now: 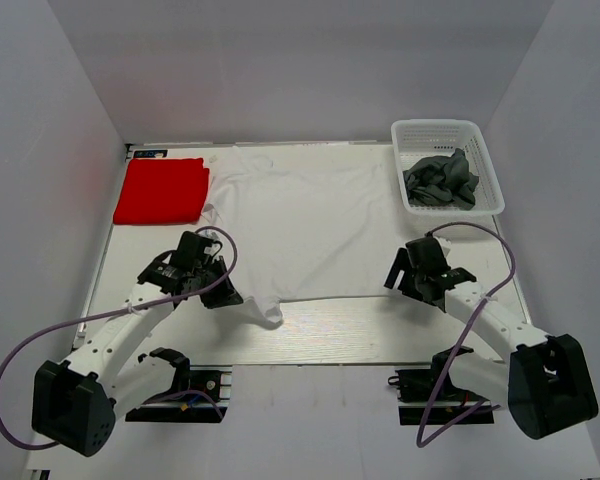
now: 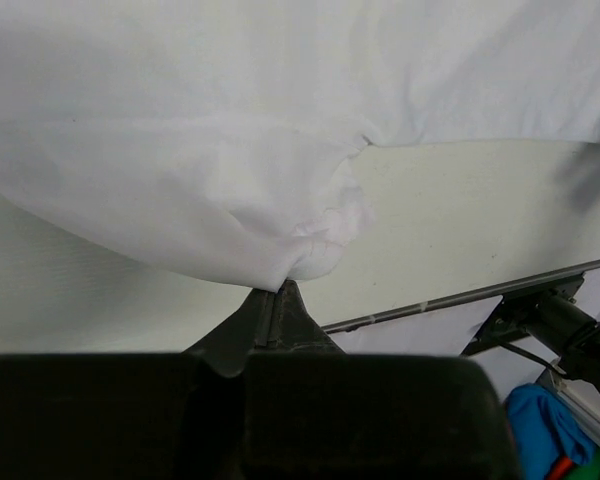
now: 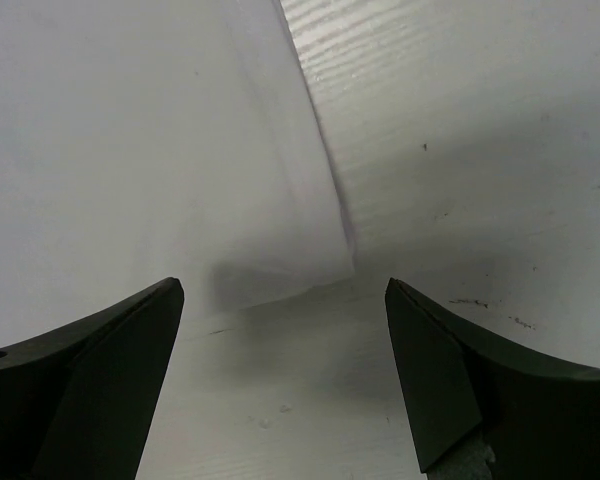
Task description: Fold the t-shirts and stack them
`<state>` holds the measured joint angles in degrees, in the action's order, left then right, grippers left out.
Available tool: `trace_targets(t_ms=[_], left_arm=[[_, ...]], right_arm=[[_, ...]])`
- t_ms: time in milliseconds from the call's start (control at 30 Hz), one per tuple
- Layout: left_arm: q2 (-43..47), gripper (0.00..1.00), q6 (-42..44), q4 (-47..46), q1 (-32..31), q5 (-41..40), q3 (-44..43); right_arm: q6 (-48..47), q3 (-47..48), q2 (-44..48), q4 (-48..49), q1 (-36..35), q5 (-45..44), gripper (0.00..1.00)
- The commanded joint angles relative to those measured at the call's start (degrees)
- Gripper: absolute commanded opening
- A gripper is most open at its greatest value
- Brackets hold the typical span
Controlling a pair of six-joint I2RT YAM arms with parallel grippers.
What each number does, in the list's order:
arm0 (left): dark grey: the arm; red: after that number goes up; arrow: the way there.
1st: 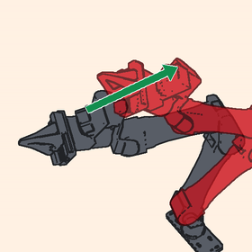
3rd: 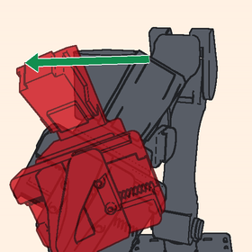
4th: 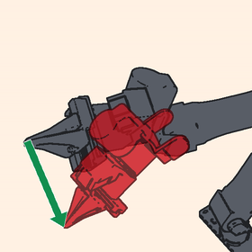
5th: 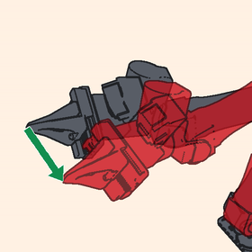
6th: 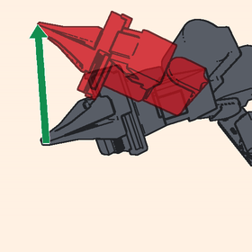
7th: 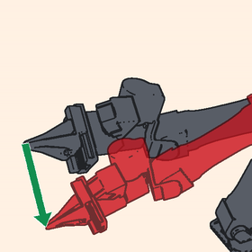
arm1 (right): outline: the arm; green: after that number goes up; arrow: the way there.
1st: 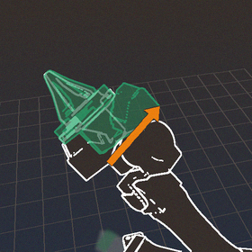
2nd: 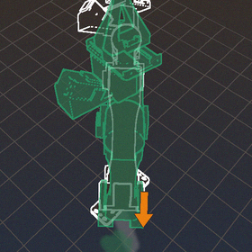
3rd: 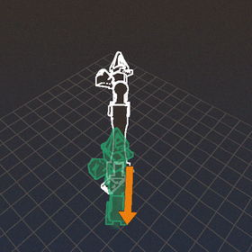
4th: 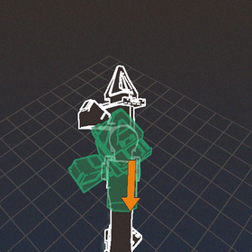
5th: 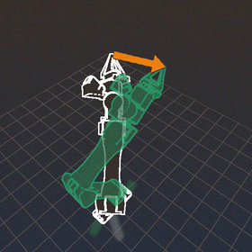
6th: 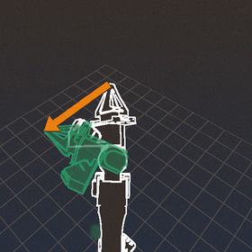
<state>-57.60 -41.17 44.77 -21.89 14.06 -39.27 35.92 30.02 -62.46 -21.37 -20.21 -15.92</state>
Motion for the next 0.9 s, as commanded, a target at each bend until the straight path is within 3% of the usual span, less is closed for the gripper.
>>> trace_targets(t_ms=[0,233,333,433,467,867], left_arm=[[3.4,0.0,1.3,-1.5,-0.3,-2.6,-1.3],[4.9,0.0,1.3,-4.1,-0.3,-4.4,-0.1],[4.3,0.0,1.3,-5.6,-0.3,-4.4,-0.6],[3.7,0.0,1.9,-6.3,-0.3,-4.4,-1.3],[3.7,0.0,1.9,-7.0,-0.3,-5.6,-1.8],[-1.4,0.0,2.9,-7.2,0.9,-18.7,-12.8]], right_arm=[[2.0,-1.3,0.1,-0.1,0.5,-0.8,0.87],[2.3,-1.5,-5.0,3.2,1.0,-1.9,0.58],[2.8,-1.9,-5.6,3.5,1.3,-3.3,0.24],[2.1,-2.4,-4.7,5.2,1.3,-3.5,0.13],[1.9,-2.2,-4.2,5.7,1.3,-3.5,0.0],[-3.0,6.3,-3.5,3.9,1.1,-1.3,0.0]])
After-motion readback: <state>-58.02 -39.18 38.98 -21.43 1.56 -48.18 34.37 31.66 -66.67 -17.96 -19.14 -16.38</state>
